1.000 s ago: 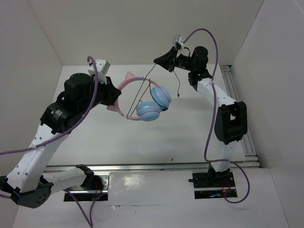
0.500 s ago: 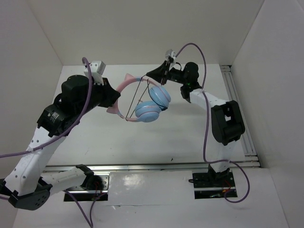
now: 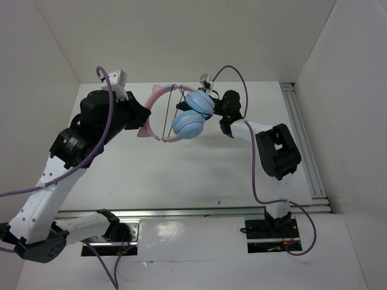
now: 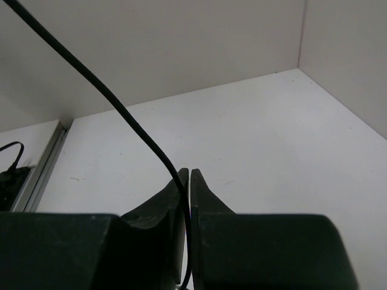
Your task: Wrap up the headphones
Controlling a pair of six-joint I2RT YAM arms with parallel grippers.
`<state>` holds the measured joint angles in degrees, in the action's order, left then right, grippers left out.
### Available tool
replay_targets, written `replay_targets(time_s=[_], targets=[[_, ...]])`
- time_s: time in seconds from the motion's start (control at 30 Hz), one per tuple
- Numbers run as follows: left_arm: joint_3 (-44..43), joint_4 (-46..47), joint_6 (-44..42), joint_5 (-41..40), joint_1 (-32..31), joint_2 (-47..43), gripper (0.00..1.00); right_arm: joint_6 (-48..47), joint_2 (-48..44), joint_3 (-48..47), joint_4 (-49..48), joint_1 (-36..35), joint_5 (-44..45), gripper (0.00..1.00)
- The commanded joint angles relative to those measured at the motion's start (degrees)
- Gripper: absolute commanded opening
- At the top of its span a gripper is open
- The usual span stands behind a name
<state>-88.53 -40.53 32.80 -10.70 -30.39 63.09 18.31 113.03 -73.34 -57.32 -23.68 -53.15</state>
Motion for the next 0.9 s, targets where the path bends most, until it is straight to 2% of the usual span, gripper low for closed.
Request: replay_targets(time_s=[0.0, 0.07, 0.23, 0.87], targets=[[-2.7, 10.04, 4.56, -0.29, 0.51, -0.6, 0.0, 3.57, 1.66, 1.35, -8.14, -0.75, 1.03, 0.11], [-2.7, 11.09, 4.56, -0.99, 0.51, 0.02, 0.0, 6.55, 2.19, 2.41, -13.13, -1.45, 1.03, 0.11], [-3.31, 12.32, 4.56, -0.99, 1.04, 1.77, 0.0, 10.0, 3.42, 4.16, -18.43, -3.21, 0.5, 0.14], [-9.02, 12.85, 3.41, -2.21, 4.82, 4.06, 0.0, 13.95, 4.56, 8.38, -24.51, -5.94, 1.11, 0.19]])
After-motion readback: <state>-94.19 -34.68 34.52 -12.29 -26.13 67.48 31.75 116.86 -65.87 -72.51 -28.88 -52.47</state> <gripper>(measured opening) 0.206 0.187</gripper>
